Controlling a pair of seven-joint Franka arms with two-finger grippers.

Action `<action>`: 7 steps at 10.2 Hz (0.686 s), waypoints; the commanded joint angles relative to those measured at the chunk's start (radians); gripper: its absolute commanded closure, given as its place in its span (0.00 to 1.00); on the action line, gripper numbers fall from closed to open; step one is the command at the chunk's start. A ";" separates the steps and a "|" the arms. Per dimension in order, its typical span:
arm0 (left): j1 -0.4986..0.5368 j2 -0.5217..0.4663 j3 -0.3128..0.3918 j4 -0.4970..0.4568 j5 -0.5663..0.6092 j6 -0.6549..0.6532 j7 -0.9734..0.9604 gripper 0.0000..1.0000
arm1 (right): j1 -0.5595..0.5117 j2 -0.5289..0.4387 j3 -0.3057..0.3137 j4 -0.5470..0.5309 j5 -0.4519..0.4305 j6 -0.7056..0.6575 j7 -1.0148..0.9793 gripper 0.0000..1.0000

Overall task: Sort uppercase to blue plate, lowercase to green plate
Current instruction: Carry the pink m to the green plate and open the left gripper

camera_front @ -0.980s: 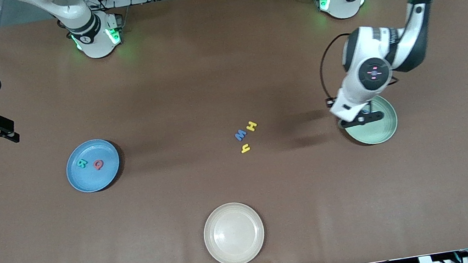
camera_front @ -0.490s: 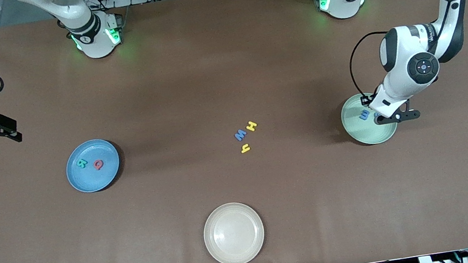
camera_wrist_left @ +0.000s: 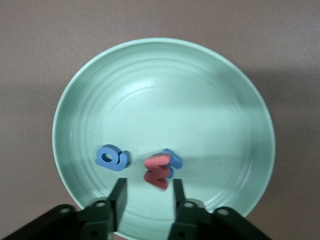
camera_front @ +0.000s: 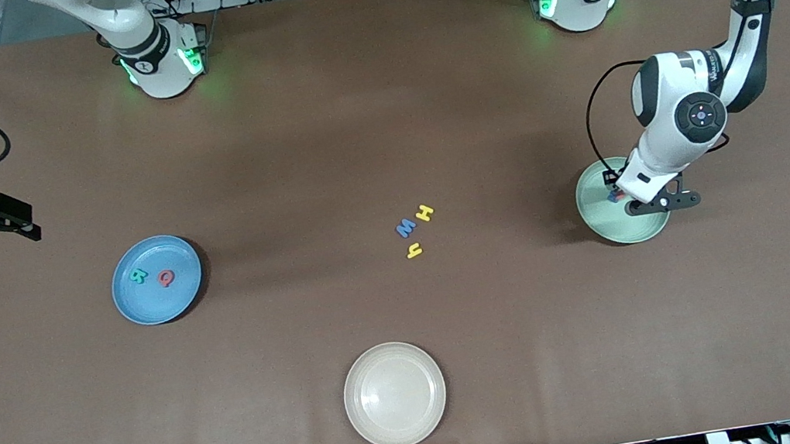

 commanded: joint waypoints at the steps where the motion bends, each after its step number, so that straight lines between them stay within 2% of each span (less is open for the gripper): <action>1: 0.023 -0.018 -0.007 -0.008 0.017 0.016 0.008 0.21 | 0.009 0.002 -0.002 0.012 0.018 -0.013 0.007 0.00; 2: 0.022 -0.026 -0.007 -0.007 0.015 0.014 0.008 0.00 | 0.012 0.003 -0.001 0.012 0.018 -0.013 0.009 0.00; 5: 0.013 -0.053 -0.036 0.002 -0.012 0.012 -0.016 0.00 | 0.019 0.003 0.002 0.013 0.018 -0.013 0.010 0.00; 7: 0.008 -0.064 -0.077 0.012 -0.055 0.006 -0.089 0.00 | 0.045 0.003 0.004 0.015 0.020 -0.011 0.108 0.00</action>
